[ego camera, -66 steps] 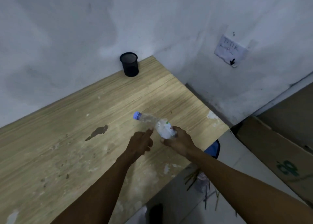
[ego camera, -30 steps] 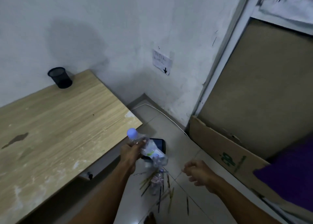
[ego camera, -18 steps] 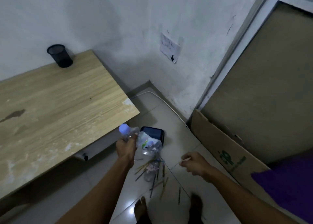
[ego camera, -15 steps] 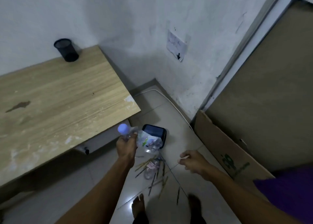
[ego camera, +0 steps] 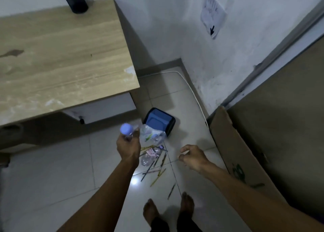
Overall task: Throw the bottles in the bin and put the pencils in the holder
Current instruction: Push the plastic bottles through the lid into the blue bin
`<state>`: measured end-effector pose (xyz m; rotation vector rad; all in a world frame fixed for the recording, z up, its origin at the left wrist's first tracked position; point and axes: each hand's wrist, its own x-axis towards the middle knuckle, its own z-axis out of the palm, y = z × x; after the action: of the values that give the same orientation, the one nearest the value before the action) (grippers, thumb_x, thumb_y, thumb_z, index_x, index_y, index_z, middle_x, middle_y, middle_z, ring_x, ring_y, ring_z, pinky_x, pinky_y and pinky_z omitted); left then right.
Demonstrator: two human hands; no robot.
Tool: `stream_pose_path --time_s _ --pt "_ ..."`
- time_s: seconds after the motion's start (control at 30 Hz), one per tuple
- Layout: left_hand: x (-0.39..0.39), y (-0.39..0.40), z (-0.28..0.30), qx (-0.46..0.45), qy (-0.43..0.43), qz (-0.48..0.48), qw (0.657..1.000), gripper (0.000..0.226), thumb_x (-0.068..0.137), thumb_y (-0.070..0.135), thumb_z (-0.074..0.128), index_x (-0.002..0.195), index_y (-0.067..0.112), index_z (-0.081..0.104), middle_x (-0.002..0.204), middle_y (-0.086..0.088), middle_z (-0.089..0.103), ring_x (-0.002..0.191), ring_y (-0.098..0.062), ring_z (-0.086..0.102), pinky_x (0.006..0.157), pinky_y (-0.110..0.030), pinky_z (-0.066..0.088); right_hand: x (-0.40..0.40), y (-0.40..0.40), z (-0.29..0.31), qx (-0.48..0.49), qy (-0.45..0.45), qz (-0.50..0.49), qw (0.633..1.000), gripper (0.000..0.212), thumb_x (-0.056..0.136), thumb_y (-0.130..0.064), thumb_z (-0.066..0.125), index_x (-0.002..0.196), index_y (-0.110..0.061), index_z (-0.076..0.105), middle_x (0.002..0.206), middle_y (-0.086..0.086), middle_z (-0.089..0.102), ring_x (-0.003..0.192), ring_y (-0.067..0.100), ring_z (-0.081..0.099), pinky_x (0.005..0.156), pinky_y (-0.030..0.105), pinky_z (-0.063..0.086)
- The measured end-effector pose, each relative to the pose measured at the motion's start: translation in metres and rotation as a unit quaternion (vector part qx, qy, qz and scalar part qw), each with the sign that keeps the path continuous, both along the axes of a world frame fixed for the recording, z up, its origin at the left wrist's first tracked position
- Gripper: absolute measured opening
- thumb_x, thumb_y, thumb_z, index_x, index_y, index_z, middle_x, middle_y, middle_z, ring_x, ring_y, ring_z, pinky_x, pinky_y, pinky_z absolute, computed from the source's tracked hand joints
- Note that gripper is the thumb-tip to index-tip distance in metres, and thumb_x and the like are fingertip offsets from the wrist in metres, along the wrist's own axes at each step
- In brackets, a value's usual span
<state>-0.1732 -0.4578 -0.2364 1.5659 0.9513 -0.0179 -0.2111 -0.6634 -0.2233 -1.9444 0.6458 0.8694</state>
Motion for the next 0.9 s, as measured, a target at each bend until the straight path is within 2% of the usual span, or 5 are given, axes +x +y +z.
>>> stream_pose_path --time_s 0.23,0.47,0.57,0.67,0.9 --pt "0.015 0.006 -0.116 0.047 -0.027 -0.031 0.998 0.019 0.072 0.023 0.077 0.077 0.03 0.061 0.091 -0.013 0.07 0.089 -0.038 0.068 0.082 -0.054 0.057 0.034 0.013 -0.111 -0.027 -0.034 0.028 0.999 0.033 0.083 -0.016 0.067 0.116 -0.013 0.062 0.1 0.011 0.067 0.084 0.021 0.062 0.074 0.024 0.049" --pt "0.048 0.014 -0.252 0.108 -0.118 -0.088 0.983 0.05 0.059 0.052 0.069 0.095 0.018 0.068 0.093 -0.009 0.072 0.086 -0.03 0.069 0.077 -0.052 0.058 0.083 0.023 -0.249 -0.12 -0.162 0.115 0.973 0.052 0.083 -0.015 0.068 0.13 -0.007 0.049 0.126 0.019 0.054 0.115 0.036 0.056 0.095 0.041 0.05" --pt "0.06 0.016 -0.295 0.126 -0.155 -0.111 0.974 0.029 0.069 0.039 0.073 0.093 0.024 0.067 0.092 -0.008 0.071 0.086 -0.029 0.069 0.076 -0.052 0.058 0.104 0.029 -0.304 -0.159 -0.21 0.127 0.956 0.063 0.081 -0.017 0.069 0.136 -0.014 0.038 0.132 0.017 0.043 0.123 0.036 0.047 0.1 0.048 0.047" --pt "0.07 0.016 -0.33 0.141 -0.207 -0.116 0.961 0.022 0.078 0.023 0.075 0.097 0.026 0.064 0.095 -0.009 0.071 0.088 -0.029 0.068 0.077 -0.051 0.058 0.122 0.035 -0.352 -0.203 -0.28 0.138 0.928 0.07 0.08 -0.022 0.072 0.139 -0.016 0.034 0.137 0.013 0.04 0.13 0.032 0.039 0.098 0.046 0.047" --pt "0.094 0.02 -0.37 0.127 -0.32 -0.15 0.927 0.009 0.08 0.028 0.073 0.085 0.028 0.066 0.09 -0.01 0.073 0.082 -0.028 0.071 0.069 -0.042 0.062 0.155 0.031 -0.419 -0.271 -0.463 0.148 0.831 0.07 0.076 -0.033 0.069 0.138 -0.015 0.043 0.137 0.008 0.049 0.13 0.028 0.04 0.1 0.042 0.041"
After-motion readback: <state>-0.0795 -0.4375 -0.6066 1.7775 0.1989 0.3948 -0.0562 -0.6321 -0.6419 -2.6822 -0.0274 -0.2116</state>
